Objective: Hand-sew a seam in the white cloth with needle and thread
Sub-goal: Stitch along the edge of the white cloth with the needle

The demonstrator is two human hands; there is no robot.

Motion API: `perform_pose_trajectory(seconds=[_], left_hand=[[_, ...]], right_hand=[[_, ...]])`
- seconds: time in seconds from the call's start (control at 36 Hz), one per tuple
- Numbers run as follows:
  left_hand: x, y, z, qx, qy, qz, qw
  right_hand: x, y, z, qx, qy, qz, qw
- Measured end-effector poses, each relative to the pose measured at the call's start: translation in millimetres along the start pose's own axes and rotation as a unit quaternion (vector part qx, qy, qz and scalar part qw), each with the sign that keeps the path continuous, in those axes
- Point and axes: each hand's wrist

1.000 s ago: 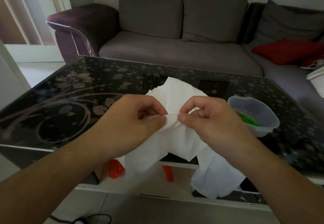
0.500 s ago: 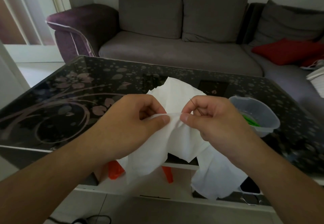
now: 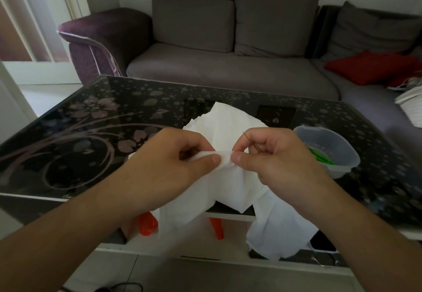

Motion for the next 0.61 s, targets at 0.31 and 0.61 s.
perform_pose_trajectory(seconds=[0.31, 0.61], left_hand=[[-3.1, 2.8, 0.9, -0.035, 0.0, 0.007, 0.999], [-6.0, 9.7, 1.3, -0.16, 0.03, -0.025, 0.986]], right_hand=[[6.6, 7.9, -19.3, 0.181, -0.161, 0.015, 0.97], [-10.2, 2.0, -13.7, 0.147, -0.03, -0.005, 0.989]])
Point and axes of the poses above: each hand's wrist, its own x-axis towards the middle knuckle, its own y-axis out of the back of the hand, z = x × y, and after that the axes turned 4 degrees about y, right-handed
